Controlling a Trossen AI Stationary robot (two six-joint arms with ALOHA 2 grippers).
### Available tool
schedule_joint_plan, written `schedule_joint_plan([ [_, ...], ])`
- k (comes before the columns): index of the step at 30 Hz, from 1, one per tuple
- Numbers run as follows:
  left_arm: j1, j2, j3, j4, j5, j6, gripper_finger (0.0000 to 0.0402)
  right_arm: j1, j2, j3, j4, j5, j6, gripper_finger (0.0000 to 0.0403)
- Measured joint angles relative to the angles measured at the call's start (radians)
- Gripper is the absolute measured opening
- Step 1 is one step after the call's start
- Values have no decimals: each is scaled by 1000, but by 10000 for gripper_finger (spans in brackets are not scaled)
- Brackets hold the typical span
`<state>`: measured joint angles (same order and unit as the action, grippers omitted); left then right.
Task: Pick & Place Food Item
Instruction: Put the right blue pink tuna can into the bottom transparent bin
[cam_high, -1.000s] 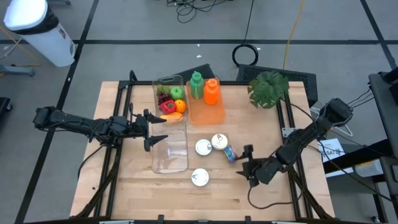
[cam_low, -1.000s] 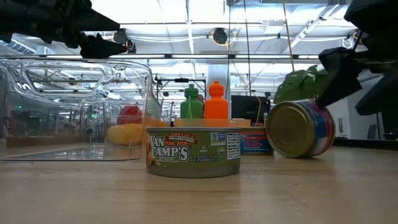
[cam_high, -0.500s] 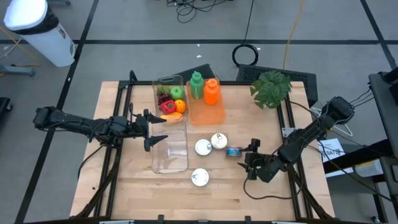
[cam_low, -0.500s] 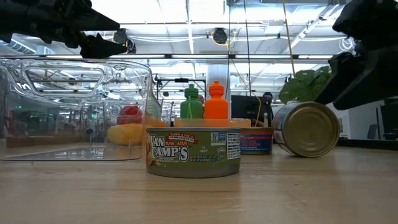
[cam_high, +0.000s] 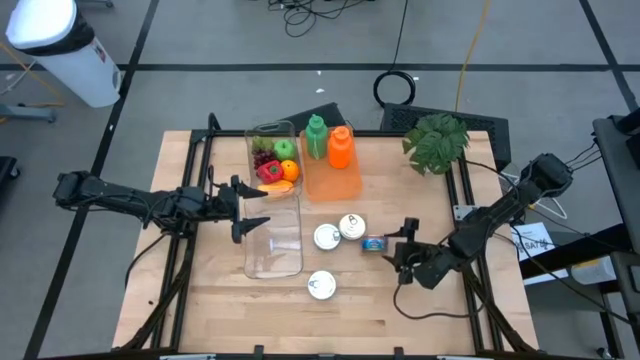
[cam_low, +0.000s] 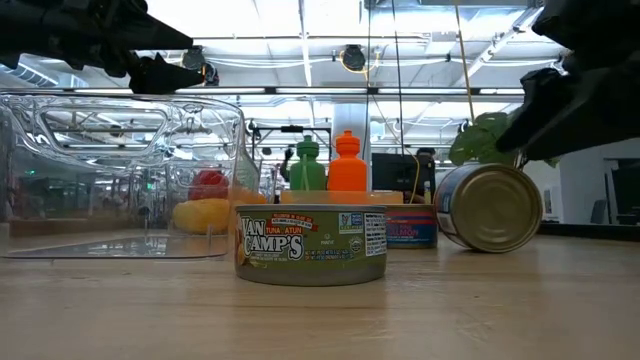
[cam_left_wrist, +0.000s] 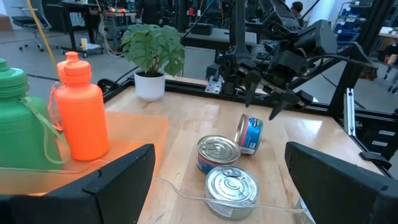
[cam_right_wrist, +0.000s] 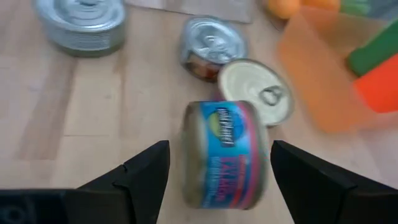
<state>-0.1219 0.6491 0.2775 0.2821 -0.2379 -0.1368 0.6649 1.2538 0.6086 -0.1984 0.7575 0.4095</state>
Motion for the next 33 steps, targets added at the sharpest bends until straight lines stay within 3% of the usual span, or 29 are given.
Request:
schedule_joint_plan([
  [11,0,0,0,0,0,-1,367,-109,1,-89,91,-123,20,263],
  [17,0,0,0,9,0,-3,367,-143,1,-161,269,-135,-69,262],
  [20,0,0,0,52,0,-20,367,-148,1,-192,370,-180,-114,246],
  [24,-1,0,0,92,4,-97,367,-160,1,-214,465,-325,-134,189],
  [30,-3,45,0,102,24,-155,367,-160,1,-216,487,-366,-183,184],
  [33,-3,101,1,193,78,-173,367,-159,-8,-198,490,-366,-234,184],
])
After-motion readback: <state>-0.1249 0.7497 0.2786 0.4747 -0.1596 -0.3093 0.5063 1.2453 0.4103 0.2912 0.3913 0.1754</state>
